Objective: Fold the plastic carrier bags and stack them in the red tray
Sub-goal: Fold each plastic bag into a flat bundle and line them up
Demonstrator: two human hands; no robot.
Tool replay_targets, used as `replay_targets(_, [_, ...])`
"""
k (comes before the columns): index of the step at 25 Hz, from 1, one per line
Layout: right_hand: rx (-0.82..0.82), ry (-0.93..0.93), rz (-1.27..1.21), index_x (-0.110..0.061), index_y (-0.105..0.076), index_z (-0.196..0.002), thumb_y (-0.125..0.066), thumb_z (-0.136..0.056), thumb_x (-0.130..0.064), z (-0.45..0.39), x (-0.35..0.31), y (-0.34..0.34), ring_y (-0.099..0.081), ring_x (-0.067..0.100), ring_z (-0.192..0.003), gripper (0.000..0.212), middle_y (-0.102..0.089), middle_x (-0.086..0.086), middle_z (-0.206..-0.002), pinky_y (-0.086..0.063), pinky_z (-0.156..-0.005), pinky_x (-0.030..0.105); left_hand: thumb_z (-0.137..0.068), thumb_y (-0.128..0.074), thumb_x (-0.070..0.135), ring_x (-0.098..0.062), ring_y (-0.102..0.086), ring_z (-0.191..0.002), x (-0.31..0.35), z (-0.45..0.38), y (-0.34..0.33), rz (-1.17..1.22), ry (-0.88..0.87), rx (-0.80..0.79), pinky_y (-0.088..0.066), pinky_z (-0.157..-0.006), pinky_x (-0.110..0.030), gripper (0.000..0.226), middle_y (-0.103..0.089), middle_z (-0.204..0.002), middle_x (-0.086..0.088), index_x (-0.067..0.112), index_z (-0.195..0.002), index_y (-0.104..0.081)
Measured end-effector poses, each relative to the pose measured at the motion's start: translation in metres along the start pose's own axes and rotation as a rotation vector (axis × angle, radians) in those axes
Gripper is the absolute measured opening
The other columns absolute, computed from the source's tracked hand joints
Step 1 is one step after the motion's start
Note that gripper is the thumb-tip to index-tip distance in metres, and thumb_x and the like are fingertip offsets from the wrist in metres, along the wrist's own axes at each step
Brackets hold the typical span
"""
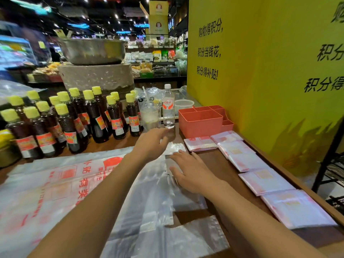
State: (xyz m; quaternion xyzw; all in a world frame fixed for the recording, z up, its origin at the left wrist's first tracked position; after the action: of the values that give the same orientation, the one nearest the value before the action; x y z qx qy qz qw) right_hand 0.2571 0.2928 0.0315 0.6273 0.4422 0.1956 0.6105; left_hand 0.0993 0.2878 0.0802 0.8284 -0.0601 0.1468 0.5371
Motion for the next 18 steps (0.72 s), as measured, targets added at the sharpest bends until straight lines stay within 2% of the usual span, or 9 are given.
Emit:
replay_targets(4, [0.015,0.02,0.001,-0.024,-0.03,-0.157,-0.034,-0.105,-0.045,-0.001,-0.018,-0.011,-0.009,0.01,-0.154,0.056,-0.024,-0.006,-0.165,-0.001,-0.126,0.042,-0.102,-0.044,0.033,-0.017,-0.032,-0.145,-0.035,0.038,0.014,-0.145,0.016,-0.001,-0.03,-0.117,-0.047,0.046,-0.04,-0.156,0.003,0.027,-0.147,-0.044])
replay_targets(8, [-0.091,0.086,-0.07,-0.03,-0.026,-0.157,-0.048,-0.1,-0.05,0.008,-0.058,-0.027,-0.01,0.01,-0.153,0.065,-0.021,-0.009,-0.165,-0.001,-0.125,0.04,-0.1,-0.047,0.048,-0.018,-0.025,-0.149,-0.074,0.119,0.03,-0.112,0.101,-0.053,-0.024,-0.12,-0.044,0.058,-0.028,-0.162,0.002,0.03,-0.154,-0.033])
replay_targets(11, [-0.202,0.125,-0.119,-0.037,-0.022,-0.157,-0.054,-0.096,-0.051,0.023,-0.085,-0.047,-0.013,0.011,-0.153,0.071,-0.02,-0.01,-0.166,0.001,-0.123,0.039,-0.092,-0.049,0.067,-0.017,-0.02,-0.15,-0.1,0.186,0.039,-0.142,0.175,-0.218,-0.019,-0.121,-0.043,0.076,-0.018,-0.165,0.007,0.038,-0.156,-0.02])
replay_targets(13, [-0.238,0.072,-0.168,-0.039,-0.02,-0.157,-0.055,-0.095,-0.053,0.03,-0.094,-0.056,-0.016,0.017,-0.152,0.073,-0.02,-0.01,-0.166,-0.007,-0.123,0.041,-0.081,-0.048,0.081,-0.016,-0.017,-0.151,-0.111,0.228,0.045,-0.145,0.273,-0.355,-0.016,-0.122,-0.043,0.09,-0.014,-0.165,0.011,0.042,-0.155,-0.015])
replay_targets(14, [-0.218,0.048,-0.183,-0.038,-0.021,-0.157,-0.055,-0.095,-0.054,0.032,-0.097,-0.059,-0.02,0.018,-0.151,0.073,-0.022,-0.009,-0.165,-0.012,-0.123,0.04,-0.072,-0.041,0.091,-0.015,-0.019,-0.151,-0.114,0.244,0.049,-0.116,0.32,-0.385,-0.017,-0.122,-0.043,0.099,-0.014,-0.165,0.013,0.043,-0.155,-0.016])
replay_targets(16, [-0.119,0.047,-0.164,-0.036,-0.029,-0.156,-0.054,-0.096,-0.055,0.035,-0.102,-0.064,-0.03,0.016,-0.147,0.068,-0.032,-0.009,-0.162,-0.02,-0.121,0.037,-0.057,-0.024,0.102,-0.013,-0.021,-0.149,-0.115,0.266,0.054,-0.051,0.355,-0.342,-0.019,-0.121,-0.04,0.114,-0.017,-0.164,0.015,0.042,-0.154,-0.02])
replay_targets(18, [-0.015,0.061,-0.157,-0.035,-0.041,-0.15,-0.052,-0.098,-0.053,0.041,-0.104,-0.069,-0.039,0.014,-0.14,0.056,-0.044,-0.01,-0.154,-0.025,-0.118,0.034,-0.068,-0.027,0.095,-0.01,-0.026,-0.147,-0.108,0.277,0.052,-0.046,0.307,-0.237,-0.021,-0.121,-0.035,0.102,-0.024,-0.162,0.014,0.039,-0.153,-0.027])
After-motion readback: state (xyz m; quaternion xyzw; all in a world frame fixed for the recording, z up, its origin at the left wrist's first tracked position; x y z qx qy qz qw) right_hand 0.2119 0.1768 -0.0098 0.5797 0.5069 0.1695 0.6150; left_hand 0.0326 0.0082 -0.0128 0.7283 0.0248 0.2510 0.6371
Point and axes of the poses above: each hand's wrist, its own z-axis away from the middle knuckle, its own y-axis out of the back of the hand, x = y × z, the point moved 4 cm from there along -z, towards the middle knuckle
